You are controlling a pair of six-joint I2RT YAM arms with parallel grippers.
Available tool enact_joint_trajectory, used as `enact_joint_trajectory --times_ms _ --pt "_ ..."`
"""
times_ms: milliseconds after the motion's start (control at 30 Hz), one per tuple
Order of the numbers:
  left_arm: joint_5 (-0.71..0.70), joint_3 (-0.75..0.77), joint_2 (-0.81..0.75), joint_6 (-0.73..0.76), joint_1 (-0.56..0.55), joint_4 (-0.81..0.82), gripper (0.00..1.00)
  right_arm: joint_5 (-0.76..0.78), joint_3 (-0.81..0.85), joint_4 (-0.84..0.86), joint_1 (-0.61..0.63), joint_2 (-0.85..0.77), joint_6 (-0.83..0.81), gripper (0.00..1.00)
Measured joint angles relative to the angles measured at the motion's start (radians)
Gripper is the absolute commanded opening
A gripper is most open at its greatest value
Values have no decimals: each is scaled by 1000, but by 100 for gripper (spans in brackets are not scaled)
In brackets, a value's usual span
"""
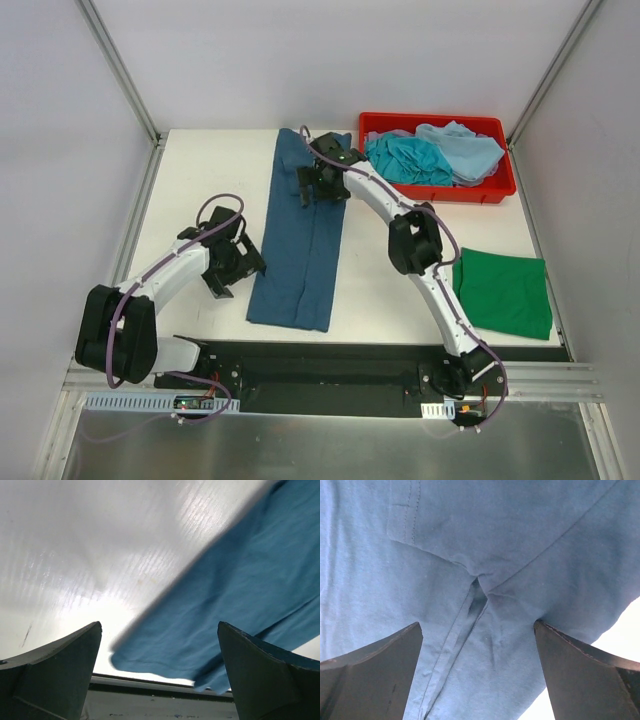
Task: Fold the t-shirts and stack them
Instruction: Rotate the tshirt 90 degrees
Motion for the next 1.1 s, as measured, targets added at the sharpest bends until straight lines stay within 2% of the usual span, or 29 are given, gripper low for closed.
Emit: enact_joint_trajectory --times_ms 267,433,533,567,733,800,867,967,1033,1100 --pt "84 2 22 32 0 42 99 -93 -7 111 -63 -3 -216 96" --pt "153 -39 15 43 -1 68 90 -151 -196 140 -34 -148 -368 96" --pt "183 -98 -10 43 -3 68 85 -146 -392 168 -6 -327 -400 96" --pt "187 -114 -20 42 -8 67 82 -139 -468 181 5 -401 -401 96" --pt "196 -135 -26 29 -61 62 52 -95 -959 356 91 -846 -359 97" --pt "197 -136 -17 27 -79 66 44 -85 -1141 406 146 -990 -319 97" --pt "196 -140 -1 27 -88 70 31 -75 -1275 444 205 -1074 -264 98" --pt "195 -146 27 26 -88 68 17 -57 -1418 474 283 -1124 -177 99" --pt "192 -146 32 27 -86 60 12 -40 -1468 476 327 -1125 -127 95" --pt "192 -146 35 27 -87 56 8 -25 -1501 475 373 -1122 -80 84"
